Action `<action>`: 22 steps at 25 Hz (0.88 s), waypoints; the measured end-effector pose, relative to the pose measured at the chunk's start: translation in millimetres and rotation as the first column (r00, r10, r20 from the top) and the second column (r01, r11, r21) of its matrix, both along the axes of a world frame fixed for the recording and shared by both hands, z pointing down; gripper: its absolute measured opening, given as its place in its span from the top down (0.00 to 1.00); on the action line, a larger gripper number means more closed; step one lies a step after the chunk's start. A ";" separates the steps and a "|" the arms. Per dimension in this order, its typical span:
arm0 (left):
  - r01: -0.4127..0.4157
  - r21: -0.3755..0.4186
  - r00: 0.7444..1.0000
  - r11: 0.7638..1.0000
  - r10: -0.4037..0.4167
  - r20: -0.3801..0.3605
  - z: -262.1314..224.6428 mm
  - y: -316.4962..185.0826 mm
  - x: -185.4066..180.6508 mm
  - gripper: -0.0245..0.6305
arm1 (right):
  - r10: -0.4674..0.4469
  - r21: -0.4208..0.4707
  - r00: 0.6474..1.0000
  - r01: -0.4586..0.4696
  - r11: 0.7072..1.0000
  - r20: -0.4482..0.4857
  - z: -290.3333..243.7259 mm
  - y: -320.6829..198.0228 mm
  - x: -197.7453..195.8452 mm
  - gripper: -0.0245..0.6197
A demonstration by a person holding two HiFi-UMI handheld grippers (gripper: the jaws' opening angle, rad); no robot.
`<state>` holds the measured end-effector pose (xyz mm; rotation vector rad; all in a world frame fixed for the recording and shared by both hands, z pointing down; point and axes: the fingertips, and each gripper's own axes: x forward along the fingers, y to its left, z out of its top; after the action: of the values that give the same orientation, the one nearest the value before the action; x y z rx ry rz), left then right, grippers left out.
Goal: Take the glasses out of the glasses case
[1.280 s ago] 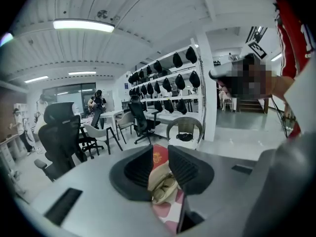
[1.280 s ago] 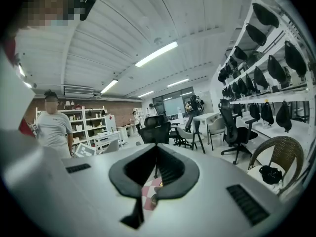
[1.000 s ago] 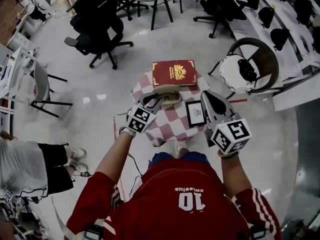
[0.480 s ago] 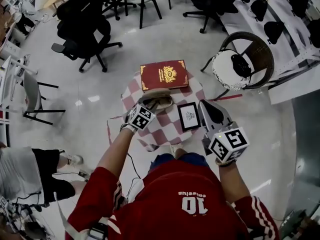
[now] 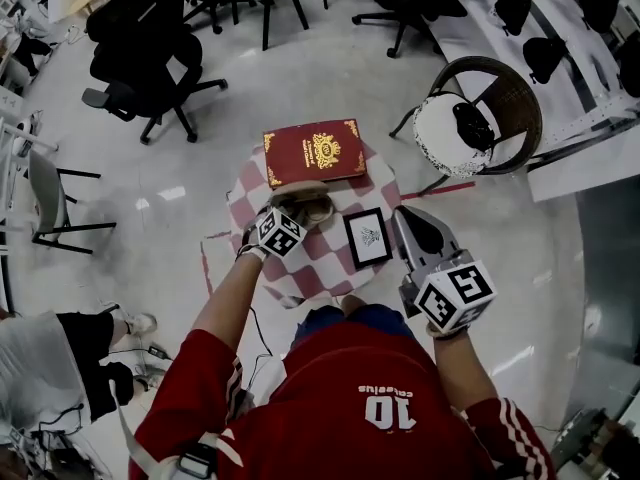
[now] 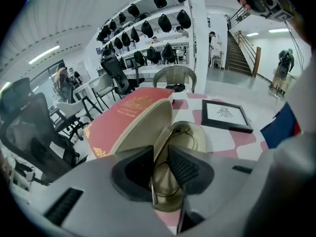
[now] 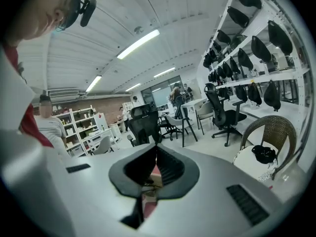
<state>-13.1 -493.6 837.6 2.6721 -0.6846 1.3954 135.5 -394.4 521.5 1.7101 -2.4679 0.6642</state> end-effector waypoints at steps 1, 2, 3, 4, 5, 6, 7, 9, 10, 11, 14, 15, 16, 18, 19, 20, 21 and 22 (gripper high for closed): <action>-0.007 0.000 1.000 1.000 0.007 0.010 2.7 -0.4 1.0 0.81 | 0.000 -0.006 1.000 0.000 1.000 0.004 1.7 -0.8 0.5 0.94; -0.012 0.000 1.000 1.000 0.012 0.021 5.7 -1.0 1.9 0.82 | 0.000 -0.010 1.000 0.001 1.000 0.006 3.3 -1.4 0.9 0.94; -0.016 0.000 0.999 1.000 0.016 0.031 9.2 -1.7 2.6 0.81 | -0.001 -0.014 1.000 0.001 1.000 0.006 4.9 -2.0 1.4 0.94; -0.018 0.000 0.999 1.000 0.018 0.042 12.9 -2.2 3.1 0.81 | -0.002 -0.017 1.000 0.002 1.000 0.005 6.5 -2.3 1.8 0.94; -0.019 0.001 0.998 1.000 0.019 0.052 16.1 -2.6 3.4 0.82 | -0.003 -0.020 1.000 0.003 1.000 0.004 7.8 -2.4 2.2 0.94; -0.020 0.004 0.998 1.000 0.020 0.061 18.5 -3.1 3.8 0.82 | -0.004 -0.022 1.000 0.004 1.000 0.004 8.9 -2.3 2.8 0.94; -0.021 0.010 0.997 1.000 0.021 0.070 20.0 -3.9 4.3 0.82 | -0.004 -0.024 1.000 0.004 1.000 0.005 9.6 -2.4 3.5 0.94; -0.028 0.026 0.996 0.999 0.025 0.086 20.8 -5.9 5.7 0.84 | -0.003 -0.029 1.000 0.004 1.000 0.008 10.3 -2.9 5.0 0.94; -0.036 0.035 0.995 0.999 0.032 0.095 20.7 -6.6 6.2 0.84 | -0.003 -0.031 1.000 0.003 0.999 0.011 10.3 -3.4 5.5 0.94; -0.048 0.043 0.993 0.998 0.043 0.105 20.7 -6.8 6.6 0.85 | -0.002 -0.034 1.000 0.002 0.999 0.015 10.2 -3.9 6.0 0.94; -0.096 0.063 0.986 0.993 0.086 0.139 21.0 -4.5 8.1 0.88 | 0.003 -0.038 1.000 -0.003 0.999 0.022 10.0 -4.9 8.1 0.94; -0.109 0.067 0.984 0.992 0.099 0.148 21.2 -3.4 8.5 0.89 | 0.005 -0.037 1.000 -0.004 0.999 0.024 10.0 -4.9 9.0 0.94; -0.122 0.070 0.982 0.990 0.110 0.155 21.3 -2.3 8.6 0.89 | 0.005 -0.036 1.000 -0.005 0.999 0.026 10.1 -5.0 9.6 0.94; -0.150 0.077 0.976 0.986 0.135 0.168 20.8 -0.1 8.4 0.91 | 0.005 -0.034 1.000 -0.004 0.999 0.028 10.4 -4.9 9.9 0.94; -0.162 0.082 0.974 0.983 0.146 0.173 19.7 0.9 8.6 0.92 | 0.005 -0.034 1.000 -0.004 0.999 0.028 10.6 -4.7 9.7 0.94; -0.171 0.085 0.973 0.982 0.154 0.175 18.2 1.6 9.0 0.93 | 0.004 -0.034 1.000 -0.003 0.999 0.030 10.7 -4.2 9.4 0.94; -0.176 0.088 0.972 0.980 0.159 0.175 16.7 2.4 9.5 0.93 | 0.003 -0.034 0.999 -0.002 0.999 0.031 10.8 -3.4 9.0 0.94; -0.182 0.091 0.971 0.979 0.165 0.176 15.2 3.1 10.1 0.93 | 0.003 -0.032 0.999 -0.001 0.999 0.032 10.8 -2.7 8.5 0.94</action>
<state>-3.0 -490.5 852.8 2.7784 -0.5626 1.6893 144.1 -397.0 532.2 1.7042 -2.4629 0.7336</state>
